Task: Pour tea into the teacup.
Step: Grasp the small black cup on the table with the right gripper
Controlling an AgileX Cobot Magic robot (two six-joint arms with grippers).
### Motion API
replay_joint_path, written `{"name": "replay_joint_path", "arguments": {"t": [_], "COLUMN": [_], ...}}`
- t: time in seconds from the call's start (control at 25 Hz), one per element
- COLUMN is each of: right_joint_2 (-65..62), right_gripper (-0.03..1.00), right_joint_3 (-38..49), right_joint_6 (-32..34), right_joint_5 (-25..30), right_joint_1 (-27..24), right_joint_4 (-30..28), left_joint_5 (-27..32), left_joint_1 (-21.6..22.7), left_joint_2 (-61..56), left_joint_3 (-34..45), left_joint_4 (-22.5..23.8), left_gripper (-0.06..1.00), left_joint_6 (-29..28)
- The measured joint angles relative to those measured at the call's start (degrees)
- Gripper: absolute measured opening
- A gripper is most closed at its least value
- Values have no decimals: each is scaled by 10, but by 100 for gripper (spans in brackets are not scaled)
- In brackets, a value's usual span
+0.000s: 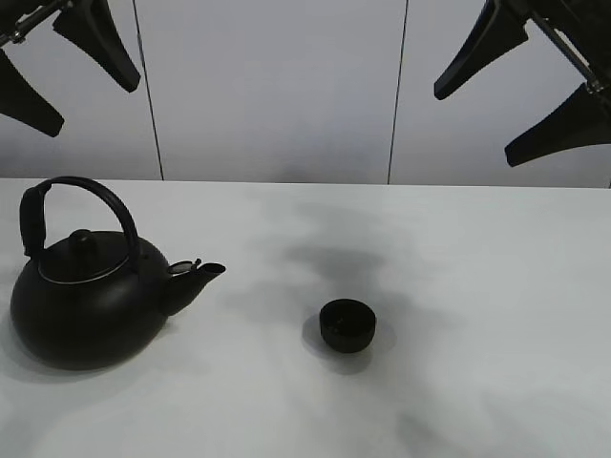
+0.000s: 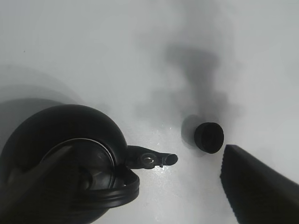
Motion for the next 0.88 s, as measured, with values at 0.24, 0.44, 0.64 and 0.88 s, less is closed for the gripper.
{"name": "replay_joint_path", "arguments": {"t": [0.24,0.44,0.64,0.88], "right_joint_2": [0,0,0,23], "right_gripper": [56,56,56,56], "right_joint_3": [0,-24,-107,-153], "right_joint_6": [-2,-49,-23,98], "right_joint_5": [1,38,54,54], "right_joint_1": [0,13,128,259], "right_joint_4": [0,-13,-161,-364], "left_joint_5": [0,0,0,-1], "left_joint_1": [0,0,0,0], "left_joint_2": [0,0,0,0], "left_joint_3": [0,0,0,0], "left_joint_4": [0,1,1,1], "left_gripper": [60,60,60,60], "left_joint_6": [0,0,0,0]}}
